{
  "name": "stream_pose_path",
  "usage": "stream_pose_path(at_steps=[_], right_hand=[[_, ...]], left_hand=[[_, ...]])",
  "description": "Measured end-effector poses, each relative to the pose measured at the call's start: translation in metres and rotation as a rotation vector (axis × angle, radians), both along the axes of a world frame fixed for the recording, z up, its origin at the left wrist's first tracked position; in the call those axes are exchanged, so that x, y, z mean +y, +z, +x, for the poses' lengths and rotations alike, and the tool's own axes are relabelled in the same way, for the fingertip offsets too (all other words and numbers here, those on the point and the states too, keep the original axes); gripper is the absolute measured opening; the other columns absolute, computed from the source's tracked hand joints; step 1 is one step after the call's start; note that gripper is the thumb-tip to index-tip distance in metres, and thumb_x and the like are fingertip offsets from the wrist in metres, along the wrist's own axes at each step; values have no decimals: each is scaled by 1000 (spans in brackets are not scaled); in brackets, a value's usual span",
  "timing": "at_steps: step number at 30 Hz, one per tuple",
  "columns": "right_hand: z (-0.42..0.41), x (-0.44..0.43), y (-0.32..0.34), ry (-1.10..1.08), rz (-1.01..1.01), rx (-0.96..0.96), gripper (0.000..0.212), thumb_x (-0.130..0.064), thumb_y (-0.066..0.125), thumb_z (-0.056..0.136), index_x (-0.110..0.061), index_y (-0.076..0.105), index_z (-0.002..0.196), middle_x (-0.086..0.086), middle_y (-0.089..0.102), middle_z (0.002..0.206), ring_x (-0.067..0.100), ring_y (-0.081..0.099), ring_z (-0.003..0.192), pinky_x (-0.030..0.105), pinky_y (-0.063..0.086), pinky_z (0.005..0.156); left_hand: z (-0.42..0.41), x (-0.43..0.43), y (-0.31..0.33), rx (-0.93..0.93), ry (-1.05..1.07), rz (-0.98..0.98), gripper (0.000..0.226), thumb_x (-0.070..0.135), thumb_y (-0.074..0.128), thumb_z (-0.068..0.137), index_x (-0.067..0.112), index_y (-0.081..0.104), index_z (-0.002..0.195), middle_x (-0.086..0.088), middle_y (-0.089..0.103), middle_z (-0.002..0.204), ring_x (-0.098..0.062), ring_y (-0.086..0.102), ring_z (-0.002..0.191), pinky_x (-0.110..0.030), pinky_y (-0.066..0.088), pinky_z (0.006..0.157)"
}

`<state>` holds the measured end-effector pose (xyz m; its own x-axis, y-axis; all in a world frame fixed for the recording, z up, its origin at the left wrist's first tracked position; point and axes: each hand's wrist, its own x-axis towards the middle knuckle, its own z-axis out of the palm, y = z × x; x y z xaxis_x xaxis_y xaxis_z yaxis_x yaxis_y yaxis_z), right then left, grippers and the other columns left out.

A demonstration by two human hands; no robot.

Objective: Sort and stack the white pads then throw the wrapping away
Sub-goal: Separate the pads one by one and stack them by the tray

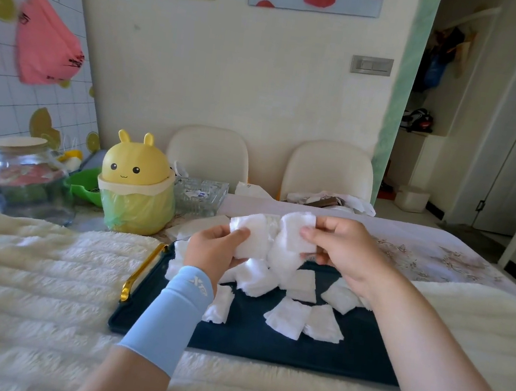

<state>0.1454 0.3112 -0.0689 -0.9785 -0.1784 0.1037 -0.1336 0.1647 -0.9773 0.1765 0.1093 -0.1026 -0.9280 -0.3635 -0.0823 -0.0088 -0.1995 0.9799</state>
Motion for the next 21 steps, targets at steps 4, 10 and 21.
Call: stream_pose_path(at_steps=[4,10,21], right_hand=[[2,-5,-3,-62,152,12,9,-19,71,93,-20,73,84,-11,65,71,8,58,68,25,50,71],[9,-4,9,-61,39,39,7,-17,71,93,-19,74,99,1,77,90,16,73,77,23,44,59],[24,-28,11,-38,302,198,8,-30,79,85,-22,76,87,1,73,63,4,63,50,19,47,60]], left_hand=[[4,4,3,14,48,-53,8,22,71,89,15,73,85,-5,74,89,-22,71,81,-26,57,73],[8,1,7,52,94,-78,7,22,73,87,20,73,81,-2,75,82,-19,68,75,-31,59,79],[11,10,11,37,-270,103,25,23,63,95,3,71,108,-17,75,104,-27,74,93,-33,61,80]])
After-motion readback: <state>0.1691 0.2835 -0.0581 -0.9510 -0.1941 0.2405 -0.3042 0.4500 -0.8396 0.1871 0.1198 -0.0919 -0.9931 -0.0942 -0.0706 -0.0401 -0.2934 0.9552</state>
